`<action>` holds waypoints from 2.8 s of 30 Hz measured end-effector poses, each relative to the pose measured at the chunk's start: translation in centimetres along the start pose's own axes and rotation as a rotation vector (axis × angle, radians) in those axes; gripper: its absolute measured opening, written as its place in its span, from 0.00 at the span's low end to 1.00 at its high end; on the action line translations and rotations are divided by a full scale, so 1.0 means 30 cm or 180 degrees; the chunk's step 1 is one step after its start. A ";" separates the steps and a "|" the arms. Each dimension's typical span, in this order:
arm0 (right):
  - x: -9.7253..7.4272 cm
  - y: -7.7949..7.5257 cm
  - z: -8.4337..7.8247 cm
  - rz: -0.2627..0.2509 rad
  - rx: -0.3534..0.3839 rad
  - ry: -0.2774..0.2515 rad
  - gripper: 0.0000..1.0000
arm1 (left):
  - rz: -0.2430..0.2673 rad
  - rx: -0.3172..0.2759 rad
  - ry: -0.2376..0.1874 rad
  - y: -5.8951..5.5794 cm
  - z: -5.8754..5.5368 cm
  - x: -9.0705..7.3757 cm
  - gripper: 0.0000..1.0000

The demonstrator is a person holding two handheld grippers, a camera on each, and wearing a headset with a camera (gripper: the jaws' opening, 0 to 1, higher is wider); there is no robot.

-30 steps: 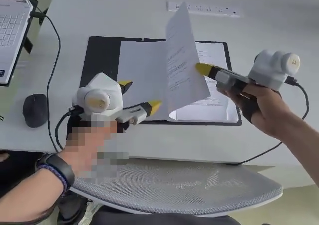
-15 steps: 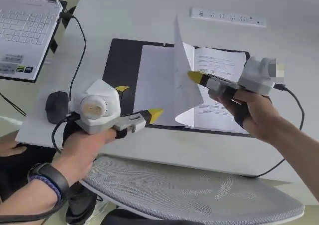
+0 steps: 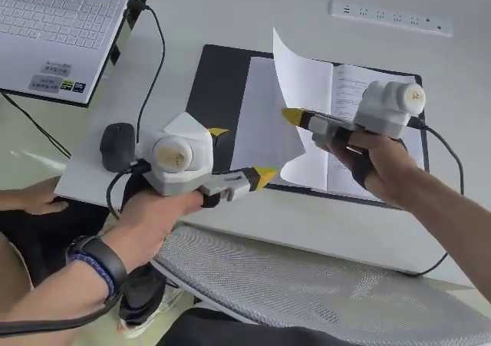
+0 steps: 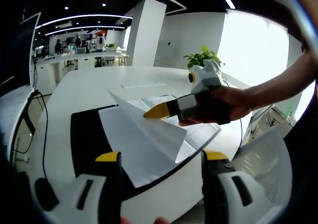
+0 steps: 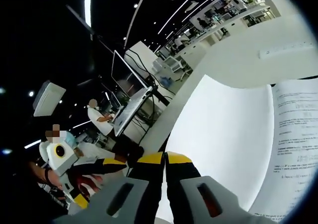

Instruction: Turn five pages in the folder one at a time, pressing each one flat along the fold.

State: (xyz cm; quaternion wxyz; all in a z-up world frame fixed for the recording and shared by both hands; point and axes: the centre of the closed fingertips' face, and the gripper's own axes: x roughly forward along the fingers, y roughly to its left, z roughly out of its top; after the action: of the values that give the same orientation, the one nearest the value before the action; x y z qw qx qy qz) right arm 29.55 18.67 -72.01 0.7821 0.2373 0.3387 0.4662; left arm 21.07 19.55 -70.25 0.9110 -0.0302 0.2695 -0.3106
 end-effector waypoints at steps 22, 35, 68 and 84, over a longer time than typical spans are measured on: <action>0.188 -0.062 -0.168 -0.0123 0.0140 0.0519 0.00 | -0.0033 -0.0102 0.0071 0.023 -0.039 -0.008 0.61; 0.202 -0.098 -0.212 -0.0216 0.0182 0.0656 0.00 | -0.0015 -0.0117 0.0047 0.040 -0.029 0.004 0.60; 0.000 -0.085 -0.032 -0.0135 0.0047 0.0176 0.13 | 0.0022 -0.0022 0.0175 0.100 -0.026 0.098 0.35; -0.274 -0.143 0.001 -0.0505 0.0023 -0.0225 0.00 | 0.0041 0.0023 0.0458 0.132 -0.132 0.235 0.12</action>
State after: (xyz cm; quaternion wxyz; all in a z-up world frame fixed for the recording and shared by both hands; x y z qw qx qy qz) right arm 29.25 9.42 -72.39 0.8271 0.2288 0.3303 0.3929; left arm 25.88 19.08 -77.84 0.8914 -0.0028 0.3334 -0.3071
